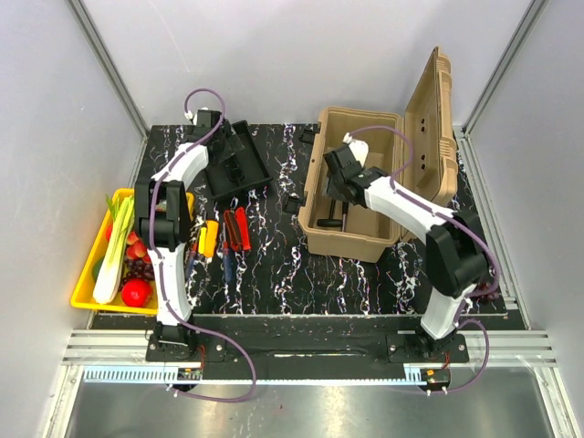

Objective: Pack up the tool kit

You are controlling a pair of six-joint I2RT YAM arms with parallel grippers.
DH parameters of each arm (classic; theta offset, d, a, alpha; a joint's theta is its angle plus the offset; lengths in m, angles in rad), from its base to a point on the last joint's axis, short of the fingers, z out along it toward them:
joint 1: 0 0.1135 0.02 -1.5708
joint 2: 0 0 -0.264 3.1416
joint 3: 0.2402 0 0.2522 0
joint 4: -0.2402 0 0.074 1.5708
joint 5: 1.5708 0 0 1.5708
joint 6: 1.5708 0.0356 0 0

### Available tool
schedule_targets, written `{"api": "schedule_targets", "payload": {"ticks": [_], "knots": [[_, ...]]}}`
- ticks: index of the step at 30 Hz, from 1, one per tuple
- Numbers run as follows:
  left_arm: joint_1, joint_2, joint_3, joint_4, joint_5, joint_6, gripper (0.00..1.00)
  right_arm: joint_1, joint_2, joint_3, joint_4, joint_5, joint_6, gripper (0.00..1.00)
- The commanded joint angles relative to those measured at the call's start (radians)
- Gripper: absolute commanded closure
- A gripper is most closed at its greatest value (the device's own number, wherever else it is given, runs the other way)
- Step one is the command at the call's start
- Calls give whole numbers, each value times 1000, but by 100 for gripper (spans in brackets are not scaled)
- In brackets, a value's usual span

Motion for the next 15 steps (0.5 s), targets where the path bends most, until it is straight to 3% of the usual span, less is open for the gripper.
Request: {"api": "schedule_targets", "payload": {"ticks": [1, 5, 13, 15], "knots": [[-9, 59, 92, -18, -52, 22, 14, -4, -152, 57, -11, 130, 7, 44], [-15, 125, 161, -40, -35, 38, 31, -4, -193, 130, -75, 192, -33, 44], [-27, 200, 220, -86, -95, 65, 36, -6, -267, 218, -82, 241, -76, 42], [-27, 229, 254, -109, -98, 71, 44, -4, -276, 232, -77, 233, -76, 41]]}}
